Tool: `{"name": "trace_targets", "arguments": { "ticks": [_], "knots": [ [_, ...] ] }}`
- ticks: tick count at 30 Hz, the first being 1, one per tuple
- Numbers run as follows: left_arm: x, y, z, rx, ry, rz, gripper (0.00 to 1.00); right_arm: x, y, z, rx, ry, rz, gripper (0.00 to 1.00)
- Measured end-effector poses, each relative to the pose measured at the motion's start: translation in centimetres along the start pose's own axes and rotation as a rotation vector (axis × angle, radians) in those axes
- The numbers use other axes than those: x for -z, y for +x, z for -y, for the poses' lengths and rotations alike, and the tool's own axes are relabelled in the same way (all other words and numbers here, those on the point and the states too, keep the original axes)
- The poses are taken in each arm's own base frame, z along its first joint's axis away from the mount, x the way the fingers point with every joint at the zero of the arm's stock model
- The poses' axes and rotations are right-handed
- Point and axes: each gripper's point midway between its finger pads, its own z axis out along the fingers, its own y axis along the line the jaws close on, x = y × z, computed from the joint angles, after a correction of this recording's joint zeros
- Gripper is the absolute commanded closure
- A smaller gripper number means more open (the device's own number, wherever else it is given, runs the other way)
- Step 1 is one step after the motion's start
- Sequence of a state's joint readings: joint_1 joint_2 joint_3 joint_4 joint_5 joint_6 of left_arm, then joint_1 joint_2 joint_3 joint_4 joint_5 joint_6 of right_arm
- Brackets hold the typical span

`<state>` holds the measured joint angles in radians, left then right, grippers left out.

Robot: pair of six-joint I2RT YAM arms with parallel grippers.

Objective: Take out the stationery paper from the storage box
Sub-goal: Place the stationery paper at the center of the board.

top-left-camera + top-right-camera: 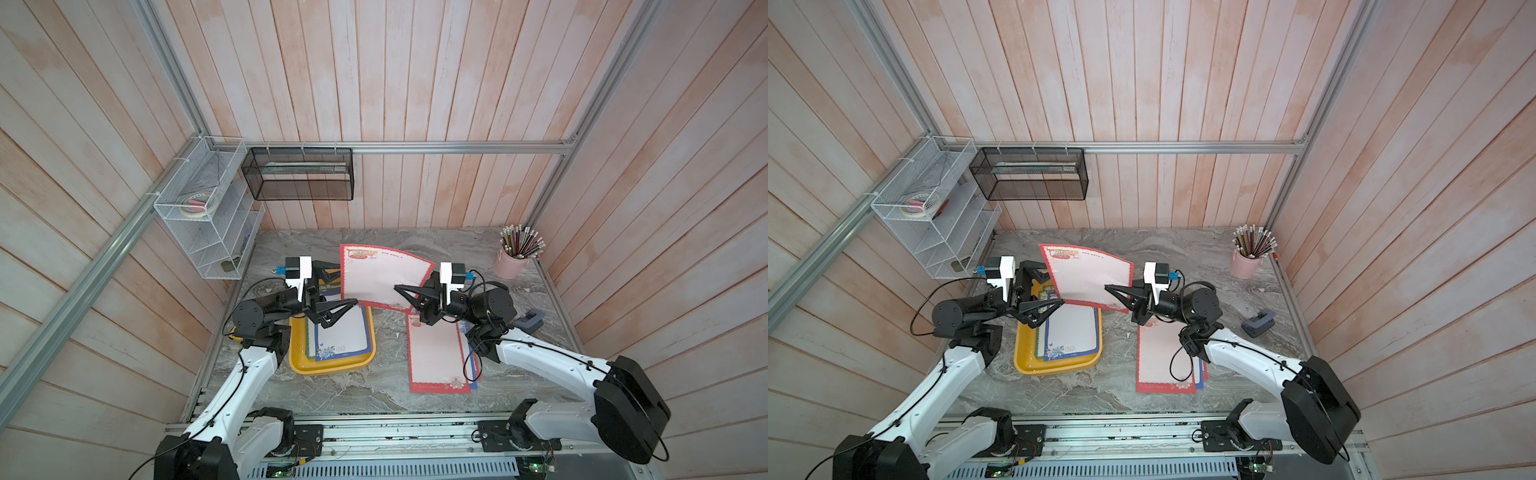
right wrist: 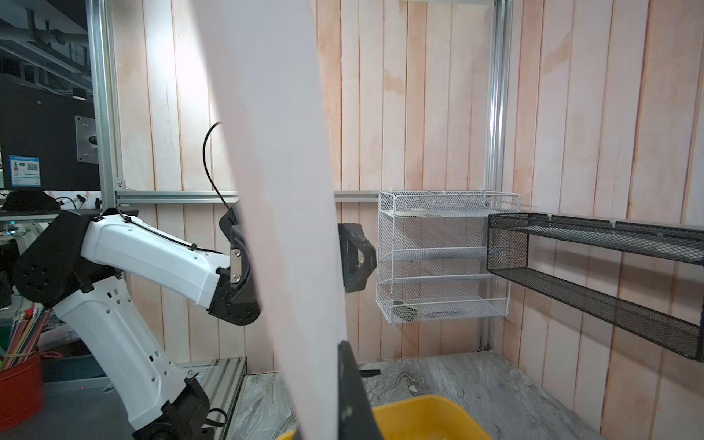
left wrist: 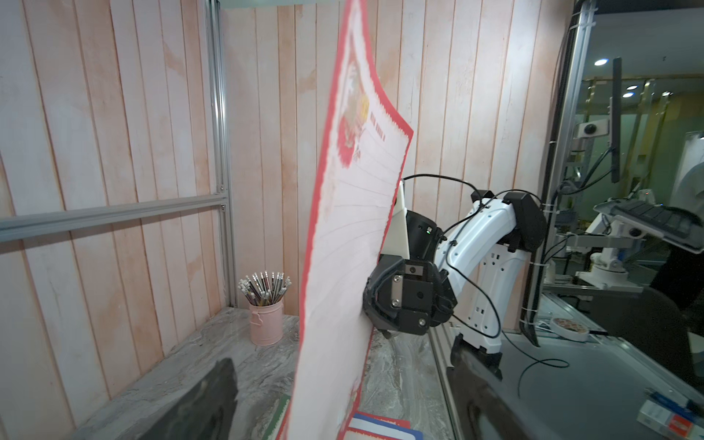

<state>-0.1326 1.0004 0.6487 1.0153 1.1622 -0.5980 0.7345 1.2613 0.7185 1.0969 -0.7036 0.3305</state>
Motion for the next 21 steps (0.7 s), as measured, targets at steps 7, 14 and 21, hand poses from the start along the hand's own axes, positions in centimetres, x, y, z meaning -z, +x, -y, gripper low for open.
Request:
{"name": "trace_targets", "arguments": {
  "ticks": [7,14,21],
  "knots": [
    [-0.2,-1.0,-2.4,-0.053,-0.179,-0.051,0.05,1.7,0.1,-0.4,-0.089,0.090,-0.115,1.00],
    [-0.5,-0.9,-0.7,-0.182,-0.224,-0.131,0.05,6.6,2.3,1.6,-0.289,0.305,-0.288,1.00],
    [-1.4,0.7,0.9,-0.192,-0.144,-0.198,0.05,14.5,6.3,5.8,-0.648,0.611,-0.440,1.00]
  ]
}}
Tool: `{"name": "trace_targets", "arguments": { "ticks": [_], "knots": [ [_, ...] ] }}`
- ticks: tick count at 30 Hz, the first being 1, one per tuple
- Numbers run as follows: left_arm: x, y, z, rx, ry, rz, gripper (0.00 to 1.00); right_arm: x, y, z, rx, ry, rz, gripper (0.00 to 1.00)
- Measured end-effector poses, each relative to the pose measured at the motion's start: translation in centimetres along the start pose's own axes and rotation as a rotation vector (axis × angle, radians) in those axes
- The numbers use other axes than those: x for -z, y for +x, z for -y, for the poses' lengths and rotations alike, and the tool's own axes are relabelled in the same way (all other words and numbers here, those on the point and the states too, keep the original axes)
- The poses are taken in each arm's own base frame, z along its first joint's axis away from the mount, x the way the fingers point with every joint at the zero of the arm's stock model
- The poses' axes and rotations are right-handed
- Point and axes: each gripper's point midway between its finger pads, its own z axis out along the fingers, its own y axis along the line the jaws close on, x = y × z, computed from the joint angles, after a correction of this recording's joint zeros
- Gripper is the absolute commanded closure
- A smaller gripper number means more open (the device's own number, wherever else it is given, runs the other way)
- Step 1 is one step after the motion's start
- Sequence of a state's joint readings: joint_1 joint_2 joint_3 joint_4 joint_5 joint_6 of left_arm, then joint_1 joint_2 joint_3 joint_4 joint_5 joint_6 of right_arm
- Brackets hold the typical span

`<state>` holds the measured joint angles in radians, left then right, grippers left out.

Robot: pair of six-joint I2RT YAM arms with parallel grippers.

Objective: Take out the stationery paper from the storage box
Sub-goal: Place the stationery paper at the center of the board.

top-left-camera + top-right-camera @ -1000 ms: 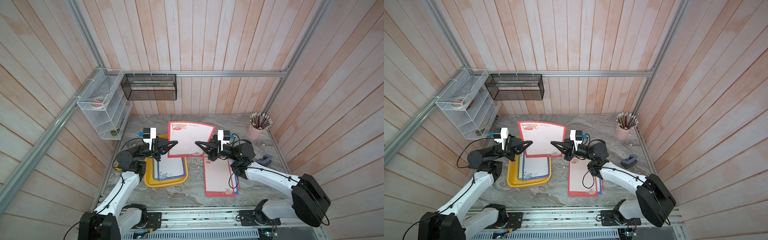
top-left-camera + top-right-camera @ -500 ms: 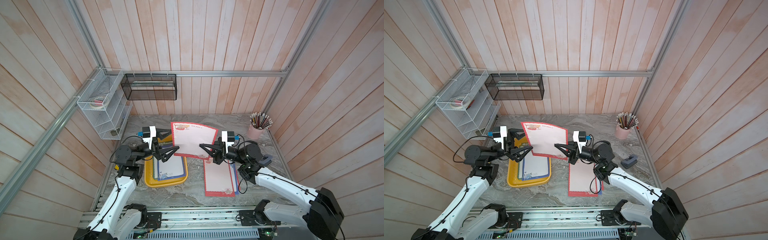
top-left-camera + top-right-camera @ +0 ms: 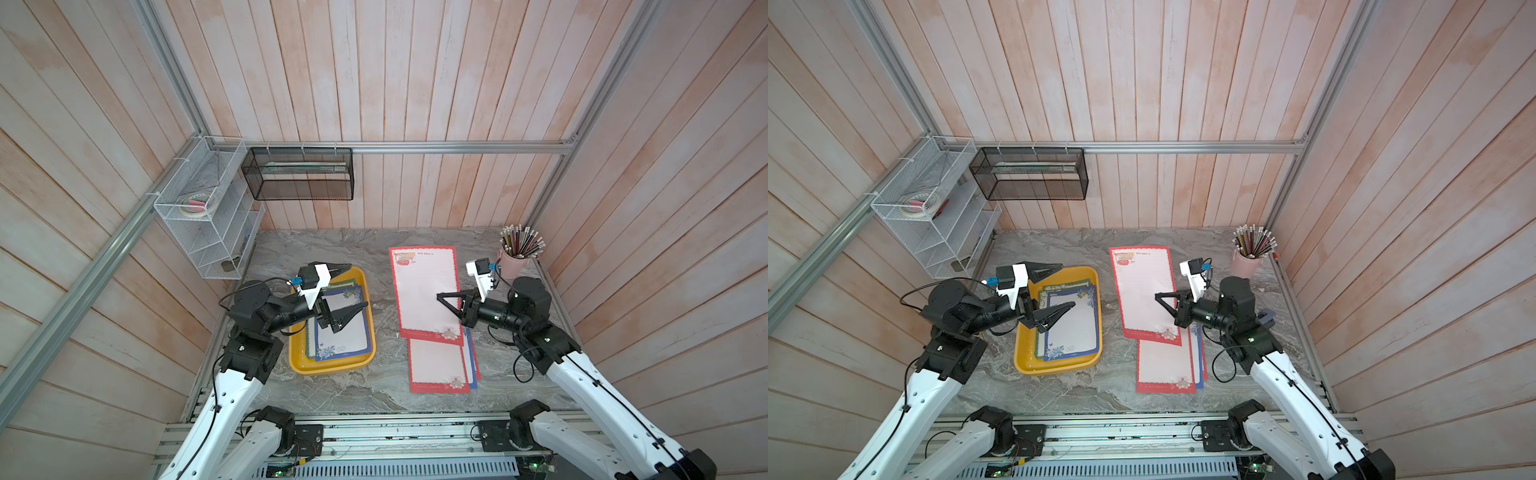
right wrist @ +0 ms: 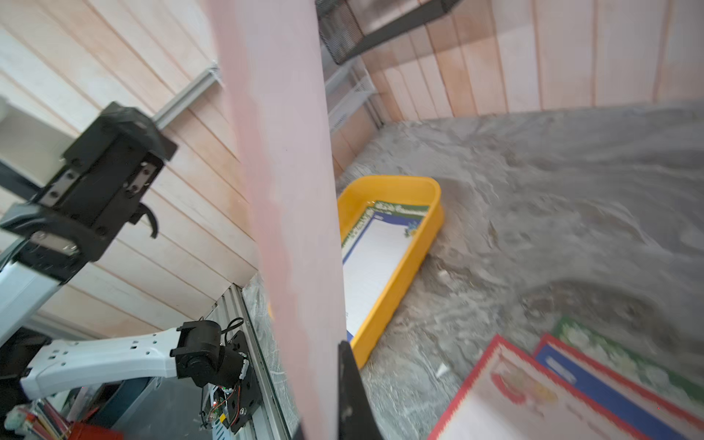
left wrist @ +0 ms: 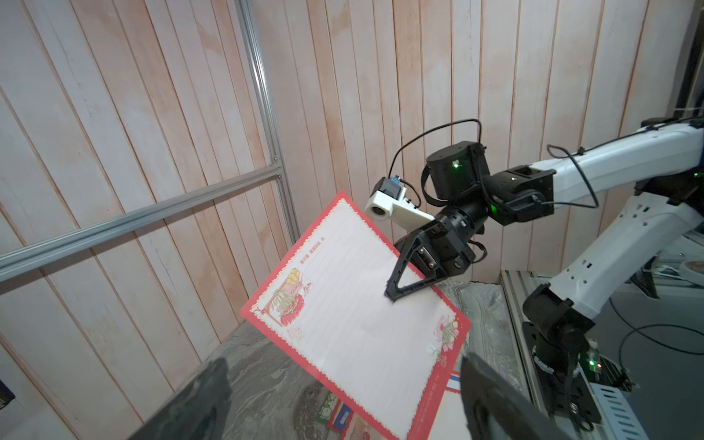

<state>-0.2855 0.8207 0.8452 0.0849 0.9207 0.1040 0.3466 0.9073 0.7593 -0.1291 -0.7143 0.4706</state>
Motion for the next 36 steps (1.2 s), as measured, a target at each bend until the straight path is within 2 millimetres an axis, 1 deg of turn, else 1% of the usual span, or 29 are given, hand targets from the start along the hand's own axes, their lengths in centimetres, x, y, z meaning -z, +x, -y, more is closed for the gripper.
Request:
{"name": "trace_targets", "arguments": {
  "ticks": [2,4,8,13,16,20,25,30,36],
  "knots": [
    [-0.3,0.5,0.3,0.011,0.016,-0.013,0.05,0.6,1.0,2.3,-0.100,0.069,-0.051,1.00],
    [-0.7,1.0,0.5,0.025,0.031,-0.027,0.05,1.2,2.4,4.5,-0.207,0.132,-0.103,1.00],
    [-1.2,1.7,0.7,0.044,0.050,-0.044,0.05,1.9,4.6,7.0,-0.352,0.177,-0.163,1.00],
    [-1.5,1.9,0.9,0.052,0.058,-0.050,0.05,2.4,7.4,8.9,-0.467,0.199,-0.193,1.00],
    [-1.6,1.9,1.3,0.054,0.070,-0.049,0.05,2.7,8.8,9.9,-0.516,0.215,-0.202,1.00],
    [-1.8,1.9,1.5,0.050,0.074,-0.049,0.05,2.7,10.2,11.1,-0.571,0.231,-0.224,1.00],
    [-1.9,2.2,1.2,0.052,0.062,-0.055,0.05,2.5,12.3,12.7,-0.652,0.261,-0.276,0.96],
    [-2.4,2.7,1.4,0.068,0.078,-0.066,0.05,2.3,13.5,13.7,-0.696,0.289,-0.311,0.93],
    [-2.6,3.0,1.4,0.080,0.077,-0.078,0.05,2.6,13.9,14.7,-0.699,0.346,-0.308,0.91]
  ]
}}
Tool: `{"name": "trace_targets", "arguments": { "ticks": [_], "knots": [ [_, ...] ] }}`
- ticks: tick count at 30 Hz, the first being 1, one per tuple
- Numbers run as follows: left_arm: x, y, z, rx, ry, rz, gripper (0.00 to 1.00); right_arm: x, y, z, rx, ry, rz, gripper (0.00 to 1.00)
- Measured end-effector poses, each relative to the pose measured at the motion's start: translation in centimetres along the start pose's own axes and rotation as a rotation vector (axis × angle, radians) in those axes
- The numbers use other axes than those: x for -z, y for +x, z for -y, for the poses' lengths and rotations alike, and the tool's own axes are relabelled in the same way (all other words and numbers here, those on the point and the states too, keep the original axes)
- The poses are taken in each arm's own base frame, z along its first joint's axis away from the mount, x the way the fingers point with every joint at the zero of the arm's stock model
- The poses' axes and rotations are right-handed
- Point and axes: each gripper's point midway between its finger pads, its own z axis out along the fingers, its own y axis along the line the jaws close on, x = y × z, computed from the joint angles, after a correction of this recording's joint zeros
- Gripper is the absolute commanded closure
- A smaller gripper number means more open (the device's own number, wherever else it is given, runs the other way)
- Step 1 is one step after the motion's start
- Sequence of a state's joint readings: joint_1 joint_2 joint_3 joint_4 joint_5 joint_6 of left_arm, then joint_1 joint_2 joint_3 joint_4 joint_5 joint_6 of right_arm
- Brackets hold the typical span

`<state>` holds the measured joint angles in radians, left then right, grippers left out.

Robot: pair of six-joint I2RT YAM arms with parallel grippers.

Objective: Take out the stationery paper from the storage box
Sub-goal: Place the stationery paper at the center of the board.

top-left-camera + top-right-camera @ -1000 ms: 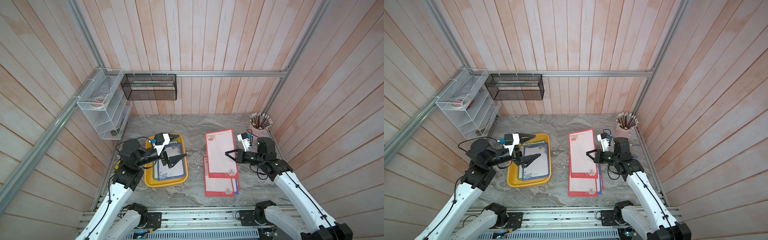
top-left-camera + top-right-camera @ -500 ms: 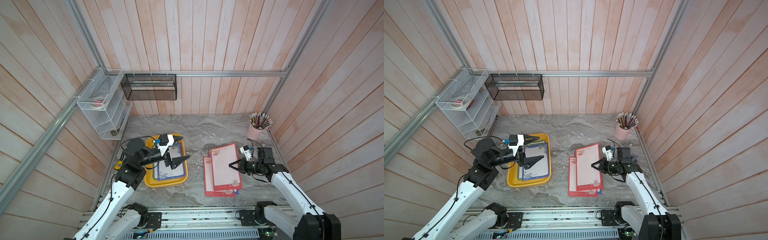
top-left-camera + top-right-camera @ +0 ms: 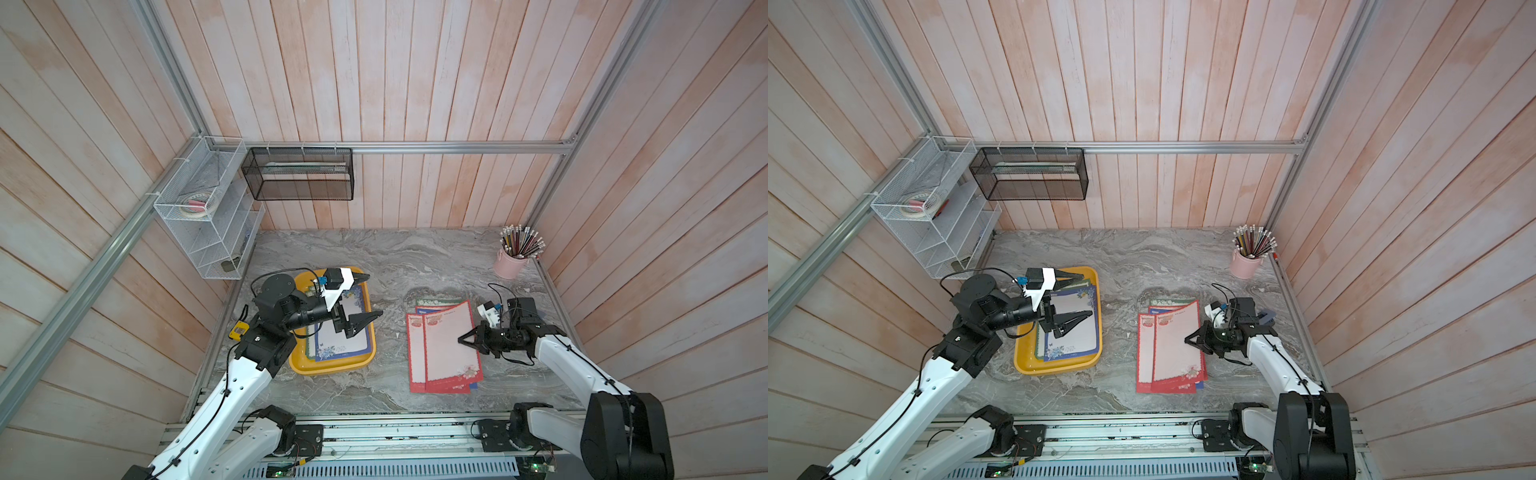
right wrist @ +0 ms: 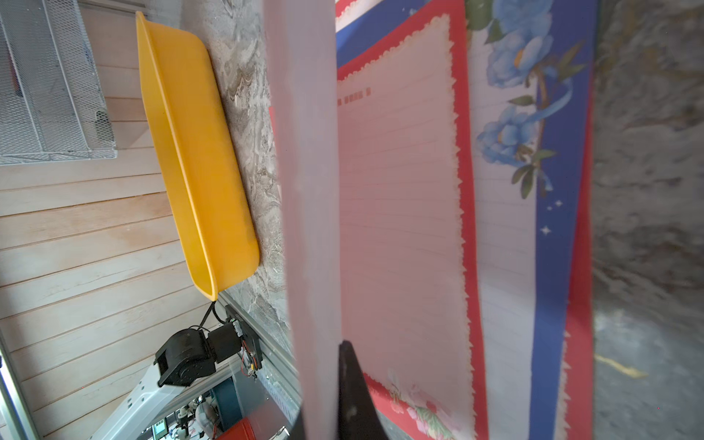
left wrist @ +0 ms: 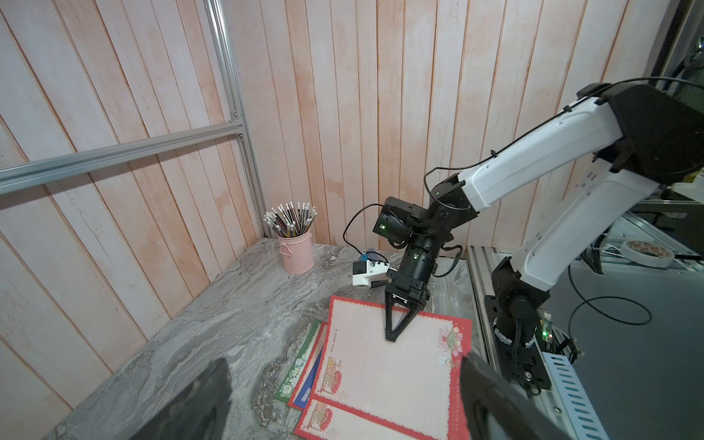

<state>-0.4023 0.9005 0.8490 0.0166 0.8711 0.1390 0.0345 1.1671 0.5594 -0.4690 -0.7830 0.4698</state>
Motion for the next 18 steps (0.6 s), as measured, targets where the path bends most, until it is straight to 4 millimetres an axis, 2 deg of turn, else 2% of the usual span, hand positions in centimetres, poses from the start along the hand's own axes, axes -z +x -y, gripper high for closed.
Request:
{"name": "trace_targets", "arguments": {
  "ticks": [10,13,15,18],
  "knots": [
    [0.0,-0.1,0.0,-0.002,-0.004,-0.009,0.05,-0.4,-0.3,2.3,-0.035,0.110,0.014,0.90],
    [0.0,0.1,0.1,-0.002,-0.003,-0.016,0.05,-0.4,-0.5,3.0,-0.044,0.144,0.021,0.87],
    [0.0,0.2,0.1,-0.001,-0.002,-0.024,0.05,-0.3,-0.6,3.4,-0.051,0.166,0.031,0.81],
    [0.0,0.4,0.1,-0.004,-0.003,-0.033,0.05,-0.1,-0.9,4.1,-0.062,0.206,0.050,0.58]
  ]
}}
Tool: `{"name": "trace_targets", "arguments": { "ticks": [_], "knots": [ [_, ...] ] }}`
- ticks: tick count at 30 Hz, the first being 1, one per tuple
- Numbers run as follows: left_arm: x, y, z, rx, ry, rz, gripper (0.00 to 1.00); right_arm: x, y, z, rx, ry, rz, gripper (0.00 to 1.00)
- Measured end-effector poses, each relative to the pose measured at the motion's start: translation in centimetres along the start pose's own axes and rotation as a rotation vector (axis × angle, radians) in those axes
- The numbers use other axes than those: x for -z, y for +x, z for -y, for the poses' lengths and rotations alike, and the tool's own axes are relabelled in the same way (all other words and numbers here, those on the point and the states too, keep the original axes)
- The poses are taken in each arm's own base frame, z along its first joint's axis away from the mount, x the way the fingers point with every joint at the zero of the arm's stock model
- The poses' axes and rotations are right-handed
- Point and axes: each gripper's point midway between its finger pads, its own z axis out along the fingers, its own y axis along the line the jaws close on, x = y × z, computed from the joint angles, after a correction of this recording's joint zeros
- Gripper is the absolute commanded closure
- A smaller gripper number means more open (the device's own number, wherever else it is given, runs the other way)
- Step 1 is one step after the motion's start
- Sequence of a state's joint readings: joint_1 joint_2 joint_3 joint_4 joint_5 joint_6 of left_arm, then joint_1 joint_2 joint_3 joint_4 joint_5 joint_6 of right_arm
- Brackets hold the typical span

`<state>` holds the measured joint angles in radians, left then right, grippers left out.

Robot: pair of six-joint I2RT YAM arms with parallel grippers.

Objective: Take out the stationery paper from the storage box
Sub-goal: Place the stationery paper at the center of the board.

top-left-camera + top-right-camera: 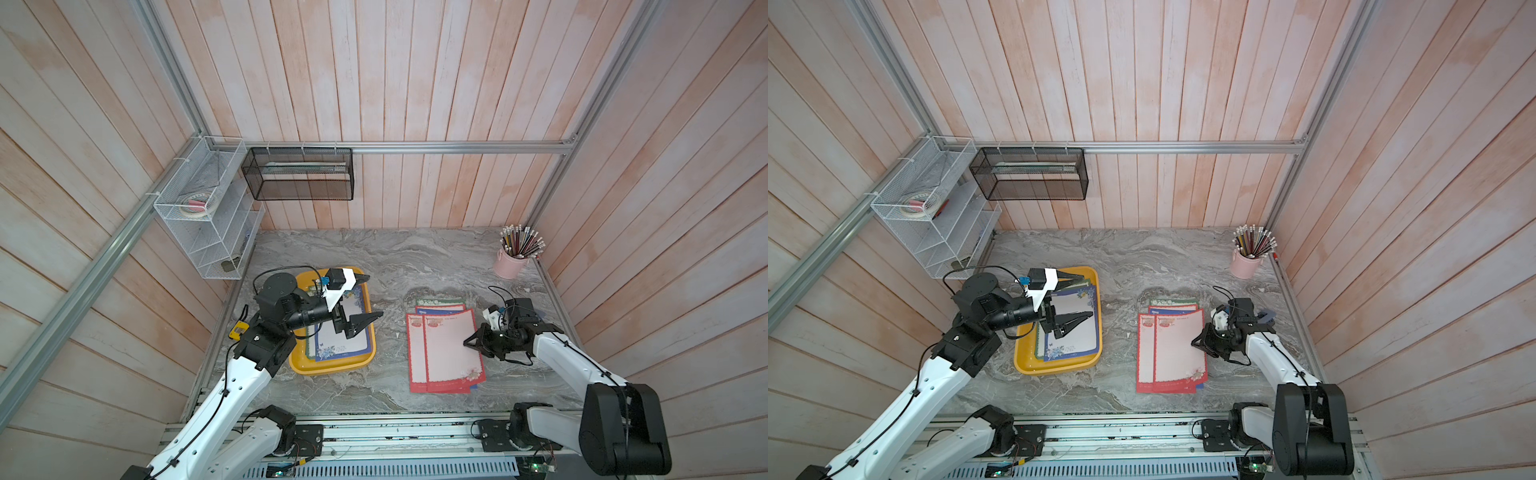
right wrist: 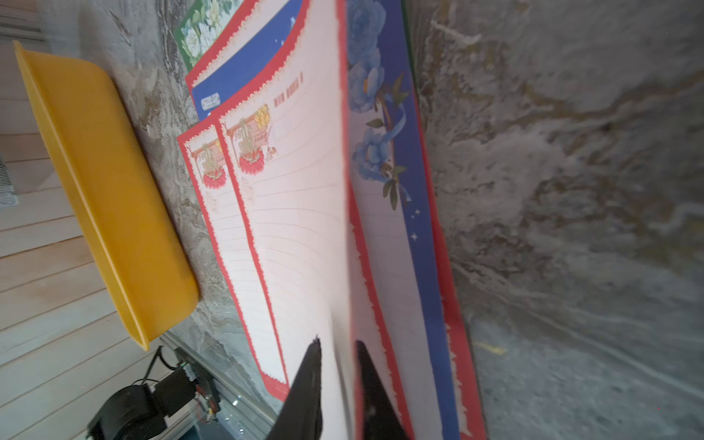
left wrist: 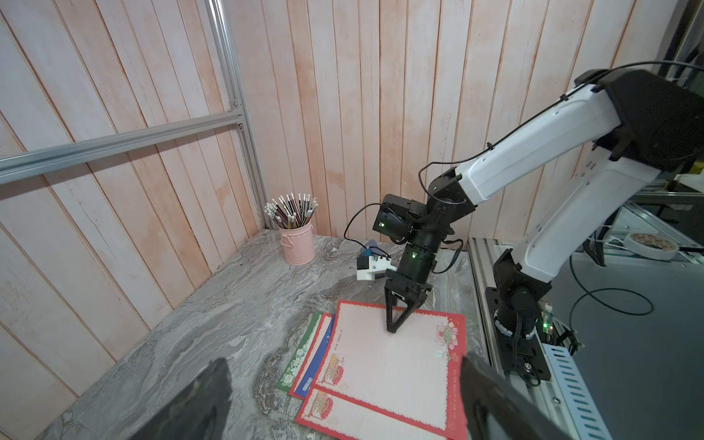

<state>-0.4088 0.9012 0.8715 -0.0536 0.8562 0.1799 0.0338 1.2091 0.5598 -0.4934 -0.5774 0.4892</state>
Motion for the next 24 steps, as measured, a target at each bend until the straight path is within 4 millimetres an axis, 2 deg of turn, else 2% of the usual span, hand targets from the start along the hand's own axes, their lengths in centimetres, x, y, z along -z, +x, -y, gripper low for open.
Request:
{"name": "trace_targets", "arguments": {
  "ticks": [4,8,14,24],
  "knots": [
    [0.0,0.0,0.0,-0.005,0.000,-0.006,0.05,0.5,-0.7,1.1,-0.007,0.076,0.055,0.41],
    [0.0,0.2,0.1,-0.005,0.002,-0.013,0.05,2.5,-2.3,1.5,0.002,0.156,0.174,0.35],
    [0.1,0.4,0.1,-0.008,0.003,-0.022,0.05,7.0,-6.1,-0.1,0.051,0.220,0.392,0.33],
    [0.4,0.4,-0.2,-0.029,-0.035,-0.032,0.05,11.3,-9.6,-3.8,0.110,0.212,0.566,0.33]
  ]
}}
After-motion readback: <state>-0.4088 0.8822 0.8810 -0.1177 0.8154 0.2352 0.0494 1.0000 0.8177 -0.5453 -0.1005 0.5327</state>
